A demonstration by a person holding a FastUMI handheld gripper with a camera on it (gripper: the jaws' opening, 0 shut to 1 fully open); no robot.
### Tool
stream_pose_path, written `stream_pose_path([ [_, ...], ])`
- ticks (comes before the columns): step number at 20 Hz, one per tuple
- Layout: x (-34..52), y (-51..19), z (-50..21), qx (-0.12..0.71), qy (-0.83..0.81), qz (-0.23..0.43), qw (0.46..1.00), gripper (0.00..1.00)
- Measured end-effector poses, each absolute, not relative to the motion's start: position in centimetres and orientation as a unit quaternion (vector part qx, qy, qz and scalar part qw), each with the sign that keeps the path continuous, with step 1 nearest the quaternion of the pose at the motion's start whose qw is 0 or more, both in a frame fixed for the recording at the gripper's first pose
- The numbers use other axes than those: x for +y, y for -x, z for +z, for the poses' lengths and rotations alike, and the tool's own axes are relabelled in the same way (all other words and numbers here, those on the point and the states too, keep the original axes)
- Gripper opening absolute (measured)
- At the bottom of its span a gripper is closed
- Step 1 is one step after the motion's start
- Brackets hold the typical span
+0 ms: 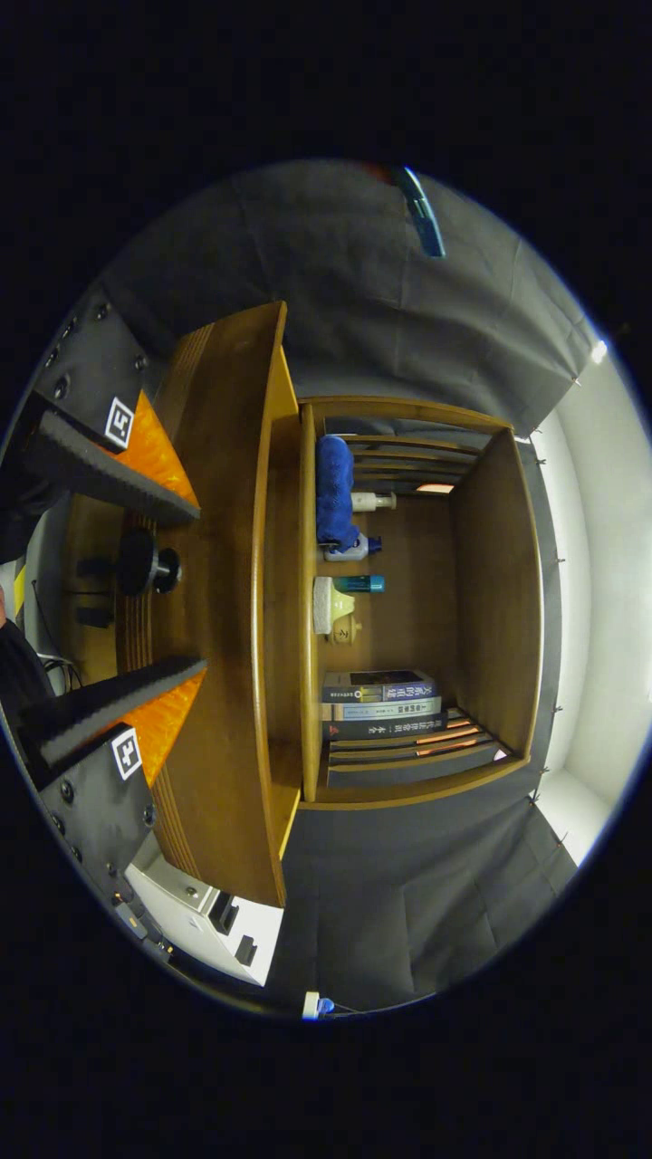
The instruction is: Pull open the drawer, take out the items inside it, and place them on the countertop above the cabinet.
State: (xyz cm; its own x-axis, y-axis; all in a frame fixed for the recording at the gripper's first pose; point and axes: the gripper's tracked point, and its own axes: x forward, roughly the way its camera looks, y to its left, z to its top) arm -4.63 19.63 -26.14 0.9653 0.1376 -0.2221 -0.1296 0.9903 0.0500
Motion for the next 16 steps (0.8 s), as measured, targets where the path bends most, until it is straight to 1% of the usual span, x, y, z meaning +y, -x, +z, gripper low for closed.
stream_pose_path([
  [6, 19.8, 4.0, -27.6, 0.125, -0.030, 0.062, 0.990, 0.96],
  [8, 19.5, 3.8, -28.8, 0.147, -0.041, 0.054, 0.987, 0.96],
  [10, 19.3, 3.2, -28.5, 0.125, -0.037, 0.051, 0.990, 0.96],
  [12, 19.1, 3.1, -28.7, 0.127, -0.012, 0.042, 0.991, 0.95],
  [15, 18.5, 2.1, -28.7, 0.137, -0.018, 0.020, 0.990, 0.95],
  [16, 18.6, 2.0, -28.8, 0.146, -0.028, 0.023, 0.989, 0.95],
])
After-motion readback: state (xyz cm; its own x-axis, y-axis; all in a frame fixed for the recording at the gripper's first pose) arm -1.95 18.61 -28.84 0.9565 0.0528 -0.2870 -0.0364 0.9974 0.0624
